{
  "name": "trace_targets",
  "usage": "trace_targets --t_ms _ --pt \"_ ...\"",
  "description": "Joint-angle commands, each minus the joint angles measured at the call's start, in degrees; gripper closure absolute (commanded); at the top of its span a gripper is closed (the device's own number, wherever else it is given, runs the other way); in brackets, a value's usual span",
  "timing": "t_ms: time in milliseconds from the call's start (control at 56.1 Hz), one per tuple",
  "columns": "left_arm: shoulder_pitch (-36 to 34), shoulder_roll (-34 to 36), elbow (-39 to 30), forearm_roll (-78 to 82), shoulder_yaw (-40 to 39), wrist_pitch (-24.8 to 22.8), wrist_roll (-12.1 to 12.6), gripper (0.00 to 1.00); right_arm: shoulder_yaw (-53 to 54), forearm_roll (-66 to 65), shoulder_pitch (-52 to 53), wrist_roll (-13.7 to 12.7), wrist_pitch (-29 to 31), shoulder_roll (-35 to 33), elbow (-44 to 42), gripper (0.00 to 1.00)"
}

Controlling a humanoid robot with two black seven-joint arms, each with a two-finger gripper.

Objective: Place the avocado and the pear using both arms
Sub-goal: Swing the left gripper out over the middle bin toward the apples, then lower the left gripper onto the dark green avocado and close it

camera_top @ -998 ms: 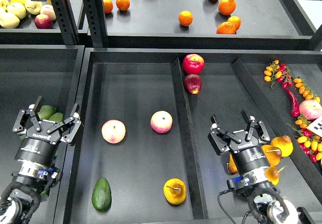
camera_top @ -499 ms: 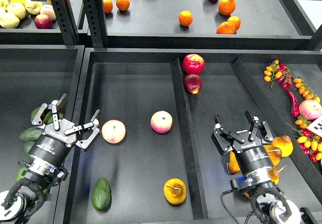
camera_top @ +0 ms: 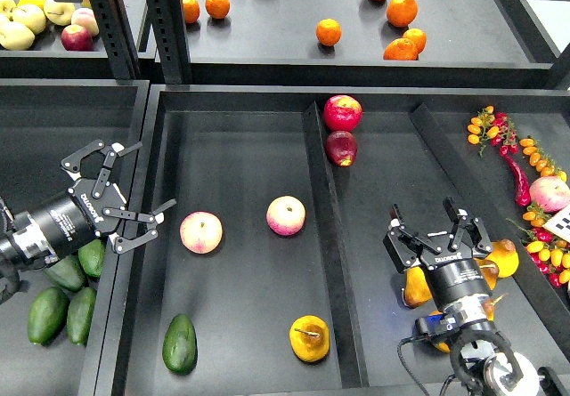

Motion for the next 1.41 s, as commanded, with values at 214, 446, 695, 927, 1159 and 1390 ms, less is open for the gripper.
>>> trace_targets --t_ms 214,446,695,927,1159,1390 --pt "-12.8 13.6 0.3 4.3 18.3 0.0 0.0 0.00 1.6 0.0 0.6 0.0 -5.1 0.0 0.0 0.00" --pt "-21.7 15.3 0.3 10.4 29.0 0.0 0.0 0.00 2.4 0.2 1.1 0.0 -6.9 0.0 0.0 0.00" --pt "-27.6 15.5 0.4 17.0 38.1 0.0 0.0 0.00 2.7 0.2 1.1 0.0 -9.6 0.0 0.0 0.00" --pt "-35.7 14.7 0.4 24.6 49.7 0.0 0.0 0.00 3.2 0.1 3.1 0.0 -10.8 0.0 -0.7 0.00" --pt "-44.6 13.3 0.4 25.8 63.6 0.0 0.0 0.00 3.6 0.1 5.6 0.0 -11.5 0.0 -3.0 0.00" --pt "-50.8 7.6 1.6 27.0 72.6 0.0 0.0 0.00 4.5 0.1 7.3 0.0 -11.7 0.0 -3.9 0.00"
